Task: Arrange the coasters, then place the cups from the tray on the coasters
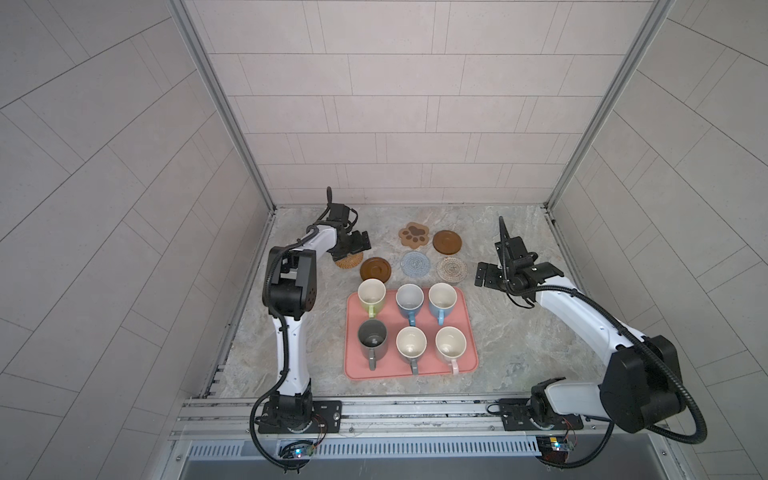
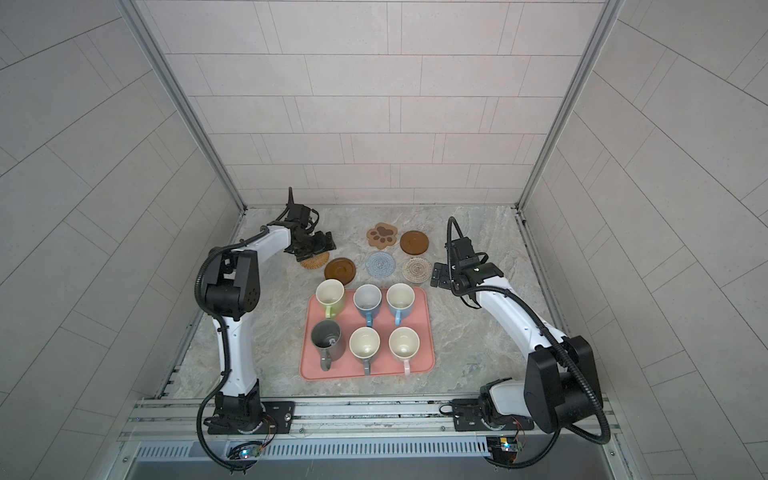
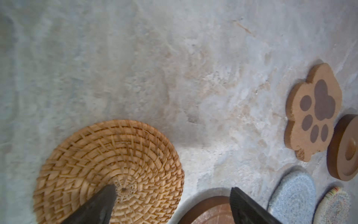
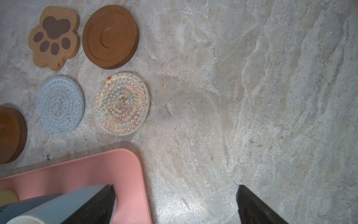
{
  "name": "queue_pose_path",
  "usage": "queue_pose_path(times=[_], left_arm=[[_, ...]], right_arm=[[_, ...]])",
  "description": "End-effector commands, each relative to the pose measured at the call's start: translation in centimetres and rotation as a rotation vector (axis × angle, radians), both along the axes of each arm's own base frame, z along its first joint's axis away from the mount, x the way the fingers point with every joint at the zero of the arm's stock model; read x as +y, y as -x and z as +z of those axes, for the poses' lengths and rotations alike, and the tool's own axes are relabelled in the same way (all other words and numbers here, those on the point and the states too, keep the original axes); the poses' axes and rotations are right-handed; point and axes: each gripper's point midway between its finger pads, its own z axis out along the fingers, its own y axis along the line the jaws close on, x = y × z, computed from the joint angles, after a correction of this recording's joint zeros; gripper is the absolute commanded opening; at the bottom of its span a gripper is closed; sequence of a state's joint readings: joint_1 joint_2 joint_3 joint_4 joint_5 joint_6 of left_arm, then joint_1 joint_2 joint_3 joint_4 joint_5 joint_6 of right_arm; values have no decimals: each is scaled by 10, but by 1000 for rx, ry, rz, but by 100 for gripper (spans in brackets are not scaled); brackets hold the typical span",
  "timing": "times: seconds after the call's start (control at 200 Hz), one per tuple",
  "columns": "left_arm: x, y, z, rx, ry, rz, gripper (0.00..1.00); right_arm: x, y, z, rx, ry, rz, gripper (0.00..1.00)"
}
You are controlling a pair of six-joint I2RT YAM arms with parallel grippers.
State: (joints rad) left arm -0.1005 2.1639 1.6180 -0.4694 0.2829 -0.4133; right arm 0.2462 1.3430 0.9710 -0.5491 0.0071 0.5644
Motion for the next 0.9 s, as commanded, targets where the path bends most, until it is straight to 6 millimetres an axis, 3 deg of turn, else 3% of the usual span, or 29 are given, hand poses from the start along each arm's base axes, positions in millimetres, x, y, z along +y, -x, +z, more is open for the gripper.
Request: queue_pose_path(times=[0.0,0.095,0.285,0.55,0.896], left_arm=[[30,26,-20,106,-40,62,100],[40,33,-20,111,-43,77,100],[38,49,-29,141,-29,82,100],[40,44,-7,80,-21,103,100],[33,37,-1,72,5,75,100]], right_arm=[[6,-5,2,1,5,21,100],[12,-9,0,5,2,36,100],[19,-15,-6,21,10,55,100],[24,-17,-3,14,23,76,99],[23,-15,0,1,22,74,99]])
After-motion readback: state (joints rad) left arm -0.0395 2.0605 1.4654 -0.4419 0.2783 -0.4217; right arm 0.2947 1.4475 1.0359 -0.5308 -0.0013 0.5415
